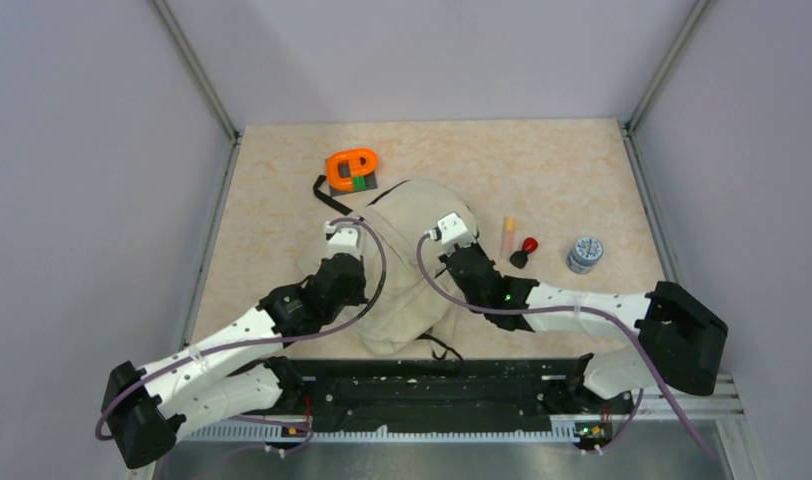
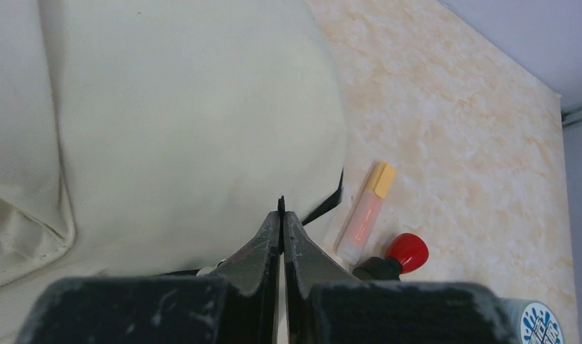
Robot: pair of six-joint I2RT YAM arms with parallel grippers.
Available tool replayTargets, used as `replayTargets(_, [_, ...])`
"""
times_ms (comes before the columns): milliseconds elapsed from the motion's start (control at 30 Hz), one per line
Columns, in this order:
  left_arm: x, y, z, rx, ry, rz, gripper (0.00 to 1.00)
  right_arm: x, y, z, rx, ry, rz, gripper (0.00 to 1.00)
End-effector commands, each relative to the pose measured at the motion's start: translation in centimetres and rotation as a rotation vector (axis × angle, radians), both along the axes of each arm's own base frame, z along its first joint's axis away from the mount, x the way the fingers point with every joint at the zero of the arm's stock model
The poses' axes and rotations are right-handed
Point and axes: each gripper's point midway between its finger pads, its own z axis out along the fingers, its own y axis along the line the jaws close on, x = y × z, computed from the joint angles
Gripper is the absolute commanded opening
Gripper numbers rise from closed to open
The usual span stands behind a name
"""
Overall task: Pack the student bag
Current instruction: Unzip the student bag at the center of the board.
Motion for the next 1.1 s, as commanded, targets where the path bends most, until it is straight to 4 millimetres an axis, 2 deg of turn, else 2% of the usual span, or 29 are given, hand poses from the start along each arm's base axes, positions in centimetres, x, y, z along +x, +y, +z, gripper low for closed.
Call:
replayTargets(0, [0.2, 1.9, 0.8, 0.039, -0.039, 0.070, 0.00, 1.5, -1.1, 2.9, 0.102, -0.055, -0.080, 0.00])
replayTargets(100, [0.2, 2.7, 1.0, 0.047, -0.048, 0.099, 0.00, 2.3, -1.5, 3.0, 0.133, -0.041, -0.087, 0.00])
replayTargets(300, [-0.1, 5.4, 1.5, 0.081, -0.080, 0.208, 0.00, 4.4, -2.9, 3.9, 0.166, -0.035, -0.115, 0.00])
replayTargets(500, [-0.3, 6.9, 2.6, 0.032, -0.128, 0.294, 0.00, 5.9, -3.9, 4.1, 0.195, -0.023, -0.121, 0.00])
replayTargets(667, [-0.3, 6.6, 3.7, 0.025, -0.151, 0.250, 0.00, 5.6, -2.8, 3.7, 0.222, 0.022, -0.054, 0.00])
replayTargets(700, [-0.3, 6.2, 3.9, 0.024, -0.152, 0.217, 0.03, 5.3, -2.3, 3.7, 0.238, 0.029, -0.023, 0.00])
replayTargets(733, [-0.3, 5.5, 4.3, 0.020, -0.153, 0.166, 0.13, 5.0, -1.8, 3.7, 0.254, 0.037, 0.009, 0.00])
replayTargets(833, [-0.3, 2.8, 6.3, 0.014, -0.190, -0.023, 0.54, 4.0, -0.4, 4.0, 0.296, 0.055, 0.106, 0.00])
replayTargets(867, [-0.2, 2.0, 7.1, 0.005, -0.208, -0.069, 0.62, 3.7, 0.1, 4.0, 0.332, 0.069, 0.125, 0.00])
replayTargets(967, [0.4, -1.3, 9.9, -0.034, -0.276, -0.227, 0.71, 2.7, 1.0, 4.5, 0.399, 0.083, 0.186, 0.00])
replayTargets(1067, [0.9, -4.8, 10.8, -0.094, -0.307, -0.347, 0.72, 2.0, 1.4, 5.1, 0.452, 0.089, 0.215, 0.00])
